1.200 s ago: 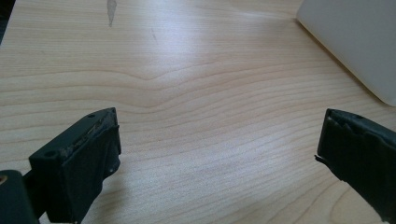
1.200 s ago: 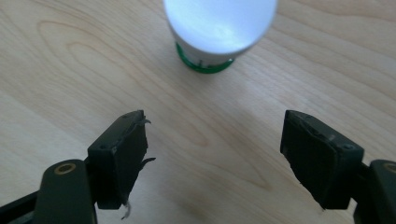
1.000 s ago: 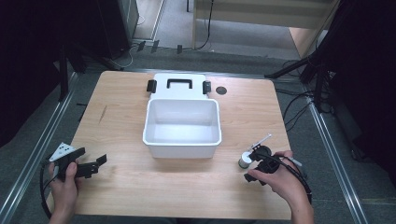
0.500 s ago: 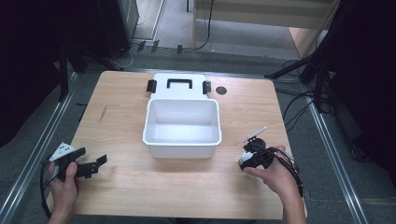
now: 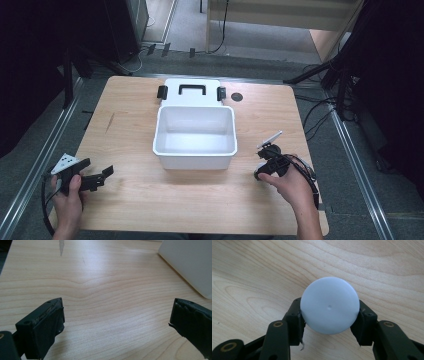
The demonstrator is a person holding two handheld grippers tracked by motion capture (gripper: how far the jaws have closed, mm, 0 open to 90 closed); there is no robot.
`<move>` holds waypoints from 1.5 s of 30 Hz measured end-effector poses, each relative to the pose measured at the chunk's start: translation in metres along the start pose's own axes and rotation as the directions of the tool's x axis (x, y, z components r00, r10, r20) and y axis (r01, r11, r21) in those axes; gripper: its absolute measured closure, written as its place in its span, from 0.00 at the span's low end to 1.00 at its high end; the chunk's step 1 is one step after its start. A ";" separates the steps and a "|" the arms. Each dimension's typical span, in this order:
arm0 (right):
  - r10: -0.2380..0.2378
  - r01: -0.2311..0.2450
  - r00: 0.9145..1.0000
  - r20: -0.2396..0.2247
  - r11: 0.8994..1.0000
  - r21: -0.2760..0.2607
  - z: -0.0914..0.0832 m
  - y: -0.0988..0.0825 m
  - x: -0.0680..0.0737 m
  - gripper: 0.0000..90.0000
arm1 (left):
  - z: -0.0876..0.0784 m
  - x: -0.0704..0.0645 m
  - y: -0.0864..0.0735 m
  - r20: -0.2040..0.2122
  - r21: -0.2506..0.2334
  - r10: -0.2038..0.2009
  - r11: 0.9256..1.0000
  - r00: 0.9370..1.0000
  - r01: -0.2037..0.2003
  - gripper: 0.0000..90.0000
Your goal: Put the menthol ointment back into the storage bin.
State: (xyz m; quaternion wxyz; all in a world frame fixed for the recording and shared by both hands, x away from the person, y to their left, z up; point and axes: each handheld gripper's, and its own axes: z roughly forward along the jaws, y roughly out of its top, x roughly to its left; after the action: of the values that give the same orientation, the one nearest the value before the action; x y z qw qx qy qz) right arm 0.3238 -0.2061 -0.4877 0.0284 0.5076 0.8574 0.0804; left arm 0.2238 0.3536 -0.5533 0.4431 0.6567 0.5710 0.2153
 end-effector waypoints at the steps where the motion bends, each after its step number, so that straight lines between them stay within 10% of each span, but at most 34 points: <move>1: 0.000 0.000 1.000 0.000 1.000 0.000 0.000 0.000 0.000 0.57 | 0.000 0.000 0.000 0.000 0.000 0.000 1.000 1.000 0.000 0.00; 11: -0.087 0.088 0.996 -0.018 0.995 0.036 -0.016 0.007 0.004 0.57 | -0.003 -0.001 -0.001 -0.031 -0.057 0.008 0.998 0.999 -0.010 0.00; 45: -0.132 0.132 0.990 -0.051 0.991 0.014 -0.096 0.070 -0.005 0.57 | -0.003 0.001 -0.001 -0.016 -0.056 -0.014 0.998 1.000 0.013 0.00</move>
State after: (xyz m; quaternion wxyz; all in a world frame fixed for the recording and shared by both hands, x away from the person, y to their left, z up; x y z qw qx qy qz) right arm 0.3742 -0.1878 -0.3813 0.0080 0.4479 0.8901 0.0837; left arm 0.2209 0.3559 -0.5529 0.4582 0.6384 0.5727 0.2336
